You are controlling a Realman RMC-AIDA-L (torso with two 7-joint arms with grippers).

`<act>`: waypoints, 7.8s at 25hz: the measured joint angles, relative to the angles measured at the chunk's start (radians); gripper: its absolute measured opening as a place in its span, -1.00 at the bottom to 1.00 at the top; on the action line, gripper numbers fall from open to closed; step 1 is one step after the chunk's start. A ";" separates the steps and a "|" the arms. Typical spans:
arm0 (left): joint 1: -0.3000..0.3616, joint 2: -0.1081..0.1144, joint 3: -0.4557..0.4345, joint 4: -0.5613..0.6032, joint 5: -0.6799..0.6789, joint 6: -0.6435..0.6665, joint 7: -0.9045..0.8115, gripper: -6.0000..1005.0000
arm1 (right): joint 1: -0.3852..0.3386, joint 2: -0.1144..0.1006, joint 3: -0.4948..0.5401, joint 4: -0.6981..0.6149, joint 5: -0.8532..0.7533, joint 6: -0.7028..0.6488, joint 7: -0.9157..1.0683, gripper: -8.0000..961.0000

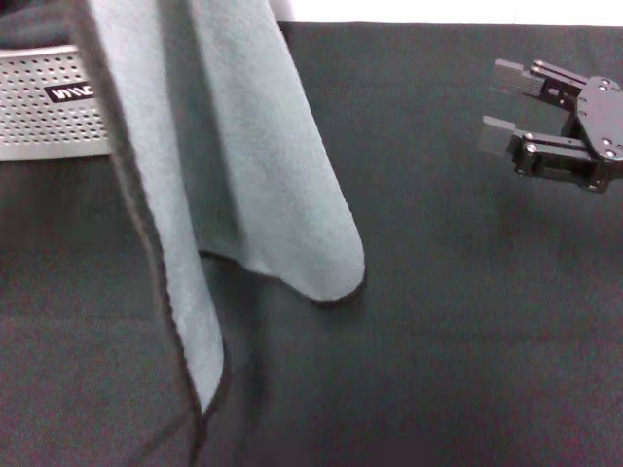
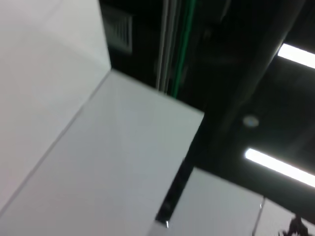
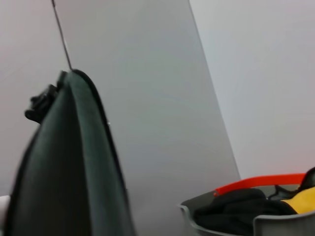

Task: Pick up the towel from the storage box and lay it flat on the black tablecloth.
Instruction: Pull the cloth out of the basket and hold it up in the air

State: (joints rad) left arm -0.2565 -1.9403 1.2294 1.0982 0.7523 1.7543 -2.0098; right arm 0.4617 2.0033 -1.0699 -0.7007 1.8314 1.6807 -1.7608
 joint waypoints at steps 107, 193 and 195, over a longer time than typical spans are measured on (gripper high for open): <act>-0.298 -0.002 -0.002 -0.081 0.269 0.276 -0.078 -0.96 | 0.311 0.020 -0.266 0.184 -0.256 0.048 0.049 0.78; -0.306 -0.001 -0.065 -0.234 0.268 0.275 -0.015 -0.96 | 0.242 0.011 -0.243 0.118 -0.184 0.097 -0.065 -0.15; -0.307 0.000 -0.065 -0.235 0.268 0.275 -0.013 -0.96 | 0.242 0.002 -0.247 0.118 -0.201 0.095 -0.057 -0.15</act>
State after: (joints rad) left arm -0.5636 -1.9405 1.1642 0.8636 1.0202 2.0294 -2.0228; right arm 0.7035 2.0057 -1.3170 -0.5826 1.6306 1.7762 -1.8176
